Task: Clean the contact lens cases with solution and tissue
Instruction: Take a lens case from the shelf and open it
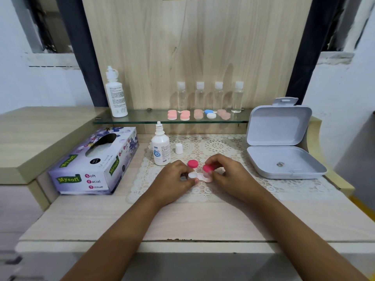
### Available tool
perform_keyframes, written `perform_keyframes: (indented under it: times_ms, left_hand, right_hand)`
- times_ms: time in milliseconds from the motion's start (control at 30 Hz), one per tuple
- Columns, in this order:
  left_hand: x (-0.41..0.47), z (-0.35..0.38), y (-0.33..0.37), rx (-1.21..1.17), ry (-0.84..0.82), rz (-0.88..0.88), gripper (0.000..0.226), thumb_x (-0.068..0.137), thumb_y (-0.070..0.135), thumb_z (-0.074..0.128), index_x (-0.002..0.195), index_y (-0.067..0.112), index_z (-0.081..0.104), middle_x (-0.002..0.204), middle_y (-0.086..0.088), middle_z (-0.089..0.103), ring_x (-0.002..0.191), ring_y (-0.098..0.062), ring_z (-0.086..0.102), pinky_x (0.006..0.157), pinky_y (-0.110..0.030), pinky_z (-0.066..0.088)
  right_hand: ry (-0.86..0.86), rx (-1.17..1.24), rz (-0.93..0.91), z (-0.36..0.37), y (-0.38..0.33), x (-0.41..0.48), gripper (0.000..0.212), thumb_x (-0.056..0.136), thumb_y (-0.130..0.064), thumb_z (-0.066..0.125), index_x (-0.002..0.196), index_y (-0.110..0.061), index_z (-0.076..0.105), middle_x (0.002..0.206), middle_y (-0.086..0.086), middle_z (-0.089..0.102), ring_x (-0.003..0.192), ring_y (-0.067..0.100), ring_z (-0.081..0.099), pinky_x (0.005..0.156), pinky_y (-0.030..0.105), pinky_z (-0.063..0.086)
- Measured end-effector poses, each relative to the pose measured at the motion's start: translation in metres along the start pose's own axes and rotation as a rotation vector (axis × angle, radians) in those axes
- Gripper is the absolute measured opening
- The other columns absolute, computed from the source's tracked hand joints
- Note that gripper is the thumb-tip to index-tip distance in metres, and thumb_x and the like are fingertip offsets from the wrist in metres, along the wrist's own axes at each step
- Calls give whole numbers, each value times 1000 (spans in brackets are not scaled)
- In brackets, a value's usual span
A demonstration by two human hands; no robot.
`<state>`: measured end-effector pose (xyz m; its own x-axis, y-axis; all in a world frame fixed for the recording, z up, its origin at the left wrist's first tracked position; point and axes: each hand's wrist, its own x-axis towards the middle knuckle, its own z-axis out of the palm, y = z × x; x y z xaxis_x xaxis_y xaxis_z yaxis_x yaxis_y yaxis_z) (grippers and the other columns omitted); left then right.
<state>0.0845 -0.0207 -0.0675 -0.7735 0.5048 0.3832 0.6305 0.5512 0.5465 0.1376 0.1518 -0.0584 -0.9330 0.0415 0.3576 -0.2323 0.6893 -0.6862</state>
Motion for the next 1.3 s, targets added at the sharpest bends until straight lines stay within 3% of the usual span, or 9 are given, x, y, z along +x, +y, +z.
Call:
perform_keyframes:
  times_ms: [167,333,433,533,767,933,1033,1200,1300]
  left_hand:
    - [1,0,-2,-6,-1,-4,23,82,28,68,102,16,70,97,6,58,90,-8,53,71,-8,35]
    - [0,1,-2,0,0,2,24,82,28,68,103,16,70,96,6,57,90,-7,53,71,-9,35]
    - [0,1,-2,-5,-6,6,24,82,28,68,103,16,70,97,5,58,91,-8,53,75,-16,37]
    - [0,1,-2,-10,-10,3,24,82,29,68,103,17,70,97,4,58,90,-8,53,72,-9,36]
    - [0,0,-3,-18,-14,6,23,83,31,67,102,19,70,96,4,56,90,-6,52,72,-5,34]
    - [0,2,-4,-12,-13,2,30,83,31,66,110,18,67,100,3,54,97,-10,51,80,-15,36]
    - [-2,3,-5,33,-5,7,46,86,36,62,128,21,53,107,5,46,110,-11,45,89,-17,32]
    - [-3,4,-4,185,-69,-6,53,91,46,49,134,16,44,129,2,45,123,-13,40,98,-22,33]
    - [-1,4,-4,257,-111,-24,55,92,49,44,134,13,45,137,0,44,128,-16,38,101,-26,34]
  right_hand:
    - [140,-97,92,-3,6,11,3,86,-18,62,88,-17,60,84,-9,57,83,9,52,61,1,35]
    - [114,-256,63,1,8,16,14,85,-23,65,94,-13,67,80,-4,59,83,11,47,57,17,29]
    - [81,-255,27,1,8,16,15,86,-19,63,98,-18,71,95,-3,69,80,5,48,62,2,32]
    - [105,-248,29,-2,6,14,22,89,-24,58,107,-17,68,109,1,66,91,9,55,65,9,30]
    - [-8,-260,-10,-6,2,1,31,84,-41,62,110,-23,66,99,-5,61,91,7,53,72,7,35]
    - [-109,-377,-29,-2,5,-1,39,81,-42,64,116,-25,62,103,-1,60,101,16,53,89,36,44]
    - [-81,-353,-25,-3,3,-1,31,84,-36,62,112,-22,64,102,0,61,99,16,54,85,31,43]
    - [-18,-259,8,-9,-3,-3,26,87,-29,60,111,-21,65,94,-8,58,86,5,51,64,1,34]
    - [10,-219,45,-14,-4,-2,25,86,-29,61,109,-19,65,94,-5,64,89,10,58,73,13,44]
